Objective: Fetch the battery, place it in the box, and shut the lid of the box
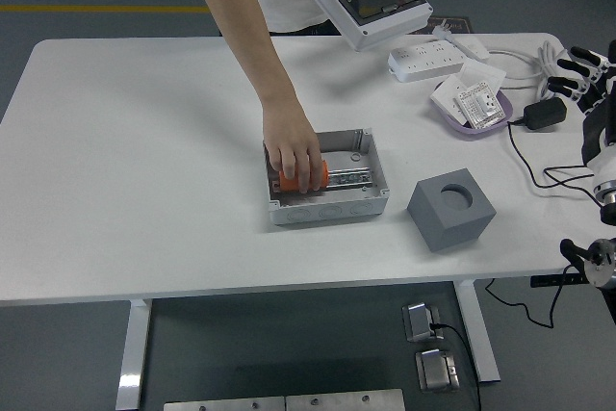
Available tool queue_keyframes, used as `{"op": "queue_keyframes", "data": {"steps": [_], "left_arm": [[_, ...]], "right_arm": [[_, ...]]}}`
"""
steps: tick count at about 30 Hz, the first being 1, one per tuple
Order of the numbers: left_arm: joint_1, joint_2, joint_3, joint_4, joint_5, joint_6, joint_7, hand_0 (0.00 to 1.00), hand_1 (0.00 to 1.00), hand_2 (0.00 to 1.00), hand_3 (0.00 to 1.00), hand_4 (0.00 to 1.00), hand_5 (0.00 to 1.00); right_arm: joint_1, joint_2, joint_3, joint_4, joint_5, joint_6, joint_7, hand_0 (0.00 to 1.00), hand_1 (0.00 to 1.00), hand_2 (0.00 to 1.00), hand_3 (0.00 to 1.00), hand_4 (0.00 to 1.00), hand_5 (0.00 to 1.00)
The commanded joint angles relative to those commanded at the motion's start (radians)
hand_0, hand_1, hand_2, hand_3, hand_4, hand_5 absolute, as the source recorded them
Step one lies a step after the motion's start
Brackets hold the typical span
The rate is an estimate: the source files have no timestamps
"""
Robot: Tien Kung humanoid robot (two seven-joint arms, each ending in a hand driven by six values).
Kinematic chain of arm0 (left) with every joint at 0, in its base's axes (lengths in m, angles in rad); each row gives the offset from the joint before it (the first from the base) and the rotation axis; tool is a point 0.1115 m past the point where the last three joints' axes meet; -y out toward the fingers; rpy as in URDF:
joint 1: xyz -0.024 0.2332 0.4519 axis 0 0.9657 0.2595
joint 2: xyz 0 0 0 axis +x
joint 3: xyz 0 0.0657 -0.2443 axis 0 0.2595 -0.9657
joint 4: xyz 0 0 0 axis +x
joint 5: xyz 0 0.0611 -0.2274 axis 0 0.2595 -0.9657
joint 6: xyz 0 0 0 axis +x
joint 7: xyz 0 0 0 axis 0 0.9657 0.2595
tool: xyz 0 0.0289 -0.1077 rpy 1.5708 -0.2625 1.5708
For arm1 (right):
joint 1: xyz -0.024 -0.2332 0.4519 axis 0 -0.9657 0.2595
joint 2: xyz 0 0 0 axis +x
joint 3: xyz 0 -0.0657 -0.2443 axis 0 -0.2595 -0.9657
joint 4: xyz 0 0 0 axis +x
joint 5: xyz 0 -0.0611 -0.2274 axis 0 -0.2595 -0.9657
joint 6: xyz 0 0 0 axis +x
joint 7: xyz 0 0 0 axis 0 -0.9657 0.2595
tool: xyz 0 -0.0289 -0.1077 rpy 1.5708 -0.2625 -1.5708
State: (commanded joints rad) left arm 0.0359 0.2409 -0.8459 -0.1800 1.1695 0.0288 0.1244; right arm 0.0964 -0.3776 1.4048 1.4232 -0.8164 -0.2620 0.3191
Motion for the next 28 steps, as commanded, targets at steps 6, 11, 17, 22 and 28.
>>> {"op": "queue_keyframes", "data": {"steps": [6, 11, 17, 22, 28], "left_arm": [[0.005, -0.003, -0.003, 0.000, 0.001, 0.003, 0.000, 0.395, 0.561, 0.509, 0.479, 0.002, 0.002], [0.012, -0.006, -0.006, 0.000, 0.002, 0.006, 0.001, 0.395, 0.561, 0.510, 0.480, 0.002, 0.002], [0.016, -0.007, -0.007, 0.000, 0.001, 0.008, 0.002, 0.395, 0.560, 0.509, 0.482, 0.002, 0.002], [0.015, -0.007, -0.003, 0.000, -0.003, 0.008, 0.000, 0.394, 0.561, 0.509, 0.485, 0.002, 0.002], [0.014, -0.006, -0.002, 0.000, -0.004, 0.008, -0.001, 0.394, 0.561, 0.509, 0.485, 0.002, 0.002]], "right_arm": [[-0.004, 0.009, -0.014, 0.014, 0.022, 0.054, 0.004, 0.592, 0.542, 0.607, 0.666, 0.905, 0.919], [-0.004, 0.005, -0.007, 0.032, -0.006, 0.078, -0.026, 0.616, 0.598, 0.629, 0.683, 0.887, 0.804], [-0.005, 0.000, 0.013, 0.046, -0.043, 0.088, -0.067, 0.688, 0.648, 0.664, 0.675, 0.773, 0.539], [-0.007, -0.001, 0.023, 0.050, -0.063, 0.088, -0.085, 0.715, 0.666, 0.684, 0.708, 0.818, 0.482], [-0.009, -0.002, 0.030, 0.052, -0.071, 0.089, -0.090, 0.715, 0.666, 0.684, 0.708, 0.818, 0.482]]}}
